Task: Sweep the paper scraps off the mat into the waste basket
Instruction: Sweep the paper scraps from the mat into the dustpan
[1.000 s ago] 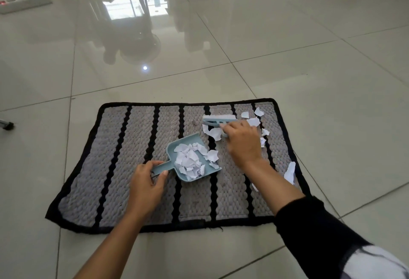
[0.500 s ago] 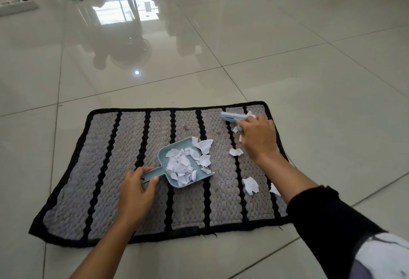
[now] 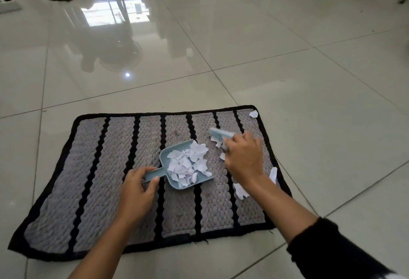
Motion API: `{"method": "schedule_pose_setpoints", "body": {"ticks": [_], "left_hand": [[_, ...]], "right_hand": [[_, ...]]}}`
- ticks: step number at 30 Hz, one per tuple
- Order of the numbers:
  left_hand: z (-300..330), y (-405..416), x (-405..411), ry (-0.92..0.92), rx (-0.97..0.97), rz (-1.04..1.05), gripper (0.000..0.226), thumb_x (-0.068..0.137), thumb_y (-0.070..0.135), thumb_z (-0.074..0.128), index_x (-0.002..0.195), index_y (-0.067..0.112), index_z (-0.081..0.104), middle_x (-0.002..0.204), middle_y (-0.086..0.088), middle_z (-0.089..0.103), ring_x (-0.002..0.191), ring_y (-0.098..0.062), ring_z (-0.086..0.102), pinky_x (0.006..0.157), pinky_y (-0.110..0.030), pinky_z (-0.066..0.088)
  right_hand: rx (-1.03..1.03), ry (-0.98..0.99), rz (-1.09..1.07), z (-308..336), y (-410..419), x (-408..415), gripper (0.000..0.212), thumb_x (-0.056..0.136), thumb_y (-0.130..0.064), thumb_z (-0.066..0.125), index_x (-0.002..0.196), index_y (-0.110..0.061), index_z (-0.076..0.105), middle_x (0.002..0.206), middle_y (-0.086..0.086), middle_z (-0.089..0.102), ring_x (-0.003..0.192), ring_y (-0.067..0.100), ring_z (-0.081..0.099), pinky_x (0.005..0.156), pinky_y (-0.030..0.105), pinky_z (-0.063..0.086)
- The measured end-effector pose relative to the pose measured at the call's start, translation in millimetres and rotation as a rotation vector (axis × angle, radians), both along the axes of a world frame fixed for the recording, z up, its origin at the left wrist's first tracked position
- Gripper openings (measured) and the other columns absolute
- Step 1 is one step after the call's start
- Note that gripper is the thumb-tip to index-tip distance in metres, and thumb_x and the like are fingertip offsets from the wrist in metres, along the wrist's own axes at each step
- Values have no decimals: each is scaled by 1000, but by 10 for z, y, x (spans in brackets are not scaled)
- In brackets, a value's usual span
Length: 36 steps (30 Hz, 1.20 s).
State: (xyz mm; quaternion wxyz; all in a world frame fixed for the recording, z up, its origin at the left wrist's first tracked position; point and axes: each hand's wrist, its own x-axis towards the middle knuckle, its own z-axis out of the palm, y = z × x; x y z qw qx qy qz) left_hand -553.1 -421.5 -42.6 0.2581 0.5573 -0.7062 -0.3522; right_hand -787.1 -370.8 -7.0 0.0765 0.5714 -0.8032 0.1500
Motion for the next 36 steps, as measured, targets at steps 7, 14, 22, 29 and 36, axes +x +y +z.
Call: {"method": "schedule_pose_setpoints", "body": {"ticks": [7,14,22,29,36], "left_hand": [[46,-9,-93,13,-25,-33,20,85,13,57,105,14,61,98,-10,51,72,-3,46,58,-14,33],[-14,-8,-156,-12,-18,-36,23,86,17,56,108,15,59,103,-10,51,81,-10,49,68,-22,40],[-4,-31,-285,-7,-1,-36,22,85,17,57,107,16,59,97,-4,48,76,-12,50,64,-20,39],[1,-23,-314,-31,-18,-50,23,85,17,57,108,16,59,95,-5,50,72,-13,46,62,-24,36],[40,-1,-337,-52,-1,-25,24,85,17,57,110,14,59,95,-7,50,70,-11,46,59,-19,36]], "right_hand": [[-152,63,-16,163,44,-89,18,81,-21,58,92,-17,71,67,-2,68,68,18,52,65,28,26],[4,215,-168,-3,-243,-624,27,83,-6,60,106,-18,66,94,2,70,87,29,52,69,33,29],[-110,151,-141,-79,-34,-543,25,77,-12,68,101,-20,69,86,-2,71,74,24,52,66,25,8],[3,102,-221,-115,-202,-663,24,85,-10,59,106,-19,66,97,0,70,85,26,51,67,32,22],[-184,79,-116,19,173,-384,24,81,-24,51,97,-23,69,76,-8,67,72,18,51,63,26,9]]}}
